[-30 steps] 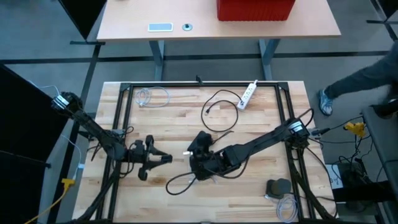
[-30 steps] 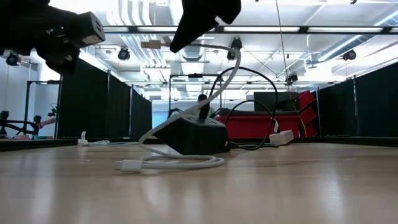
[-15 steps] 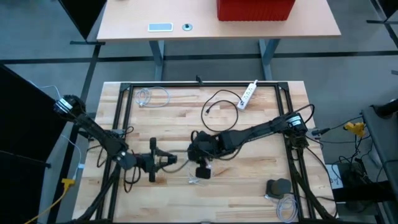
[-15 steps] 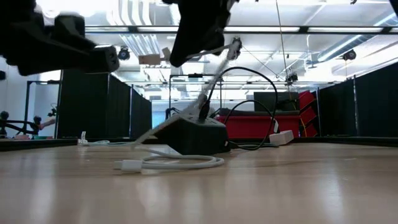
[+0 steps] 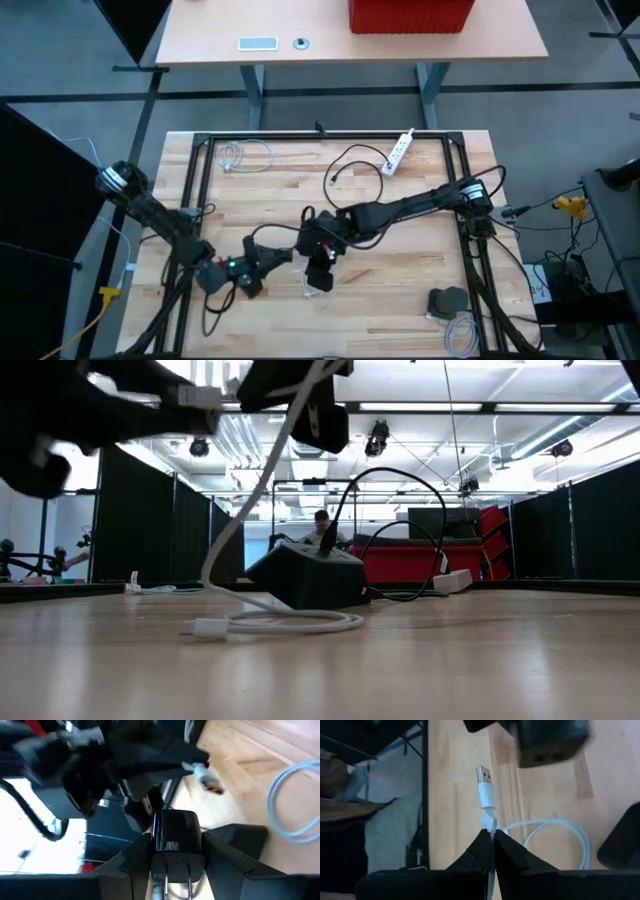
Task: Insert USB
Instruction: Insert the middle left white charger cable into the black charger adapter
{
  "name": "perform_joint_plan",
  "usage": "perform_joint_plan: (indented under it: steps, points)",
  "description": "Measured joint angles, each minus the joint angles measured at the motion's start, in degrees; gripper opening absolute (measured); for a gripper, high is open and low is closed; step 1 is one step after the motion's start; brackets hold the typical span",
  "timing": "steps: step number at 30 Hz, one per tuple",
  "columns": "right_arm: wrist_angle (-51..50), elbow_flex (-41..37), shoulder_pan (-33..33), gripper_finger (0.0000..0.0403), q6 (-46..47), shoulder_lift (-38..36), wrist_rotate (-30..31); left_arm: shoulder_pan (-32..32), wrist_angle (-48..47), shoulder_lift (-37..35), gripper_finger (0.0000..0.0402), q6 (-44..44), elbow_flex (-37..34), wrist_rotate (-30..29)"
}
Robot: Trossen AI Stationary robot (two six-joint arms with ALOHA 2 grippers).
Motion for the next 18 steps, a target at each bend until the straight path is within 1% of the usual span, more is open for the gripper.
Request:
perform_joint_plan:
  steps: [3, 10, 18]
  points:
    - [1.41, 0.00, 0.00, 0.0000, 0.48, -1.54, -0.48, -3.20, 0.28, -1.19, 0.0146, 2.44, 0.98, -3.63]
    - [4.11, 0.00, 0.00, 0.0000, 3.09, -2.39, -1.13, -4.98, -0.01, -0.64, 0.0146, 8.23, 2.53, -3.99]
    - [3.37, 0.00, 0.65, 0.0000, 4.18, -2.78, -0.93, -6.34, -0.40, -0.61, 0.0146, 8.77, 3.23, -5.96]
